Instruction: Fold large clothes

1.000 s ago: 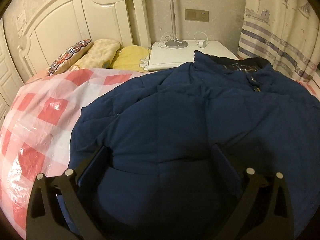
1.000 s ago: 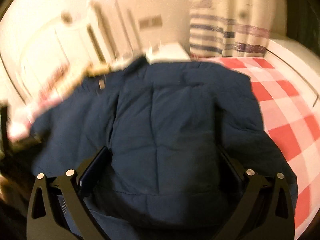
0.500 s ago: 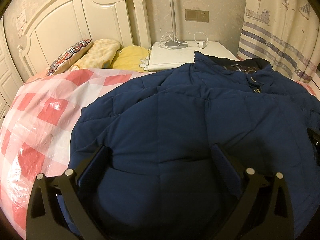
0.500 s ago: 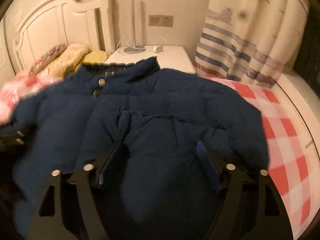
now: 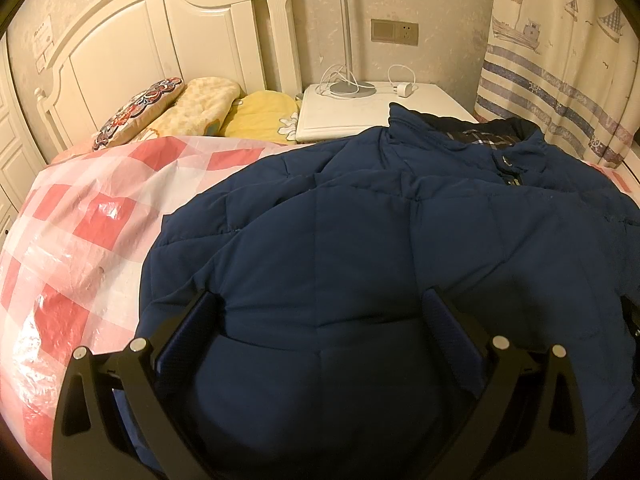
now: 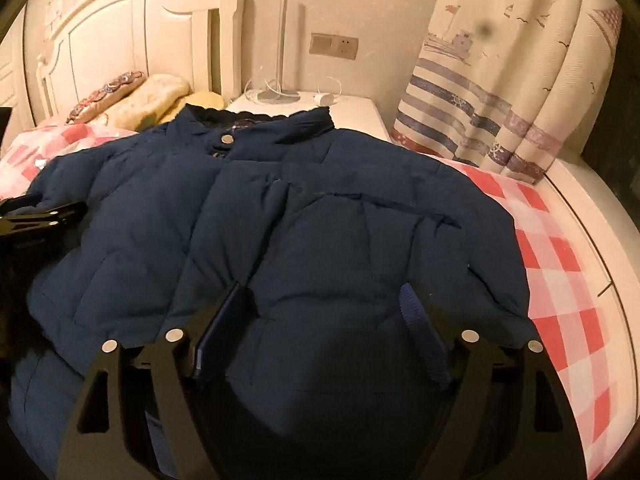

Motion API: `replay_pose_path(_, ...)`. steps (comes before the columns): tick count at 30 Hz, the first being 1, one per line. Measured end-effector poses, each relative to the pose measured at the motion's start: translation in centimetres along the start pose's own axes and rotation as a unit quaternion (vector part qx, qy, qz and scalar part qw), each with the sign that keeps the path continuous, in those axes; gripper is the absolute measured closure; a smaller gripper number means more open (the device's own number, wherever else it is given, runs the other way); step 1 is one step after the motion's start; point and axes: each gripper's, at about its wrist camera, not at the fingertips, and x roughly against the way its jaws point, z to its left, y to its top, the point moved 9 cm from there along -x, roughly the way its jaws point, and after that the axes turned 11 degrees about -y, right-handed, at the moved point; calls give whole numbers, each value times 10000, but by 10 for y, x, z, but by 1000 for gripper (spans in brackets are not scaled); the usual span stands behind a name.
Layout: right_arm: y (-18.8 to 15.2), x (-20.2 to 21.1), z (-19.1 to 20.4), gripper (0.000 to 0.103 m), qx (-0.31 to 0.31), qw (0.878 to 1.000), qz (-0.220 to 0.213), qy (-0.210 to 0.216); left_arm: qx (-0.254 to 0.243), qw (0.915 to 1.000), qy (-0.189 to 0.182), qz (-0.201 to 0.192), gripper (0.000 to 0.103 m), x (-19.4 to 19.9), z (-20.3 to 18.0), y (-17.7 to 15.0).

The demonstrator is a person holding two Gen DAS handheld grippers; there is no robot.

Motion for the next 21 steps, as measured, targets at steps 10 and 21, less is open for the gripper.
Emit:
replay_pose_path(10, 39, 24, 14, 16, -48, 9991, -386, 159, -5, 10000, 27, 17, 2, 0, 0, 0)
replay_pose_path(21, 27, -26, 34, 9, 101, 9993, 80, 363, 53, 10000, 77, 13, 2, -1, 0, 3)
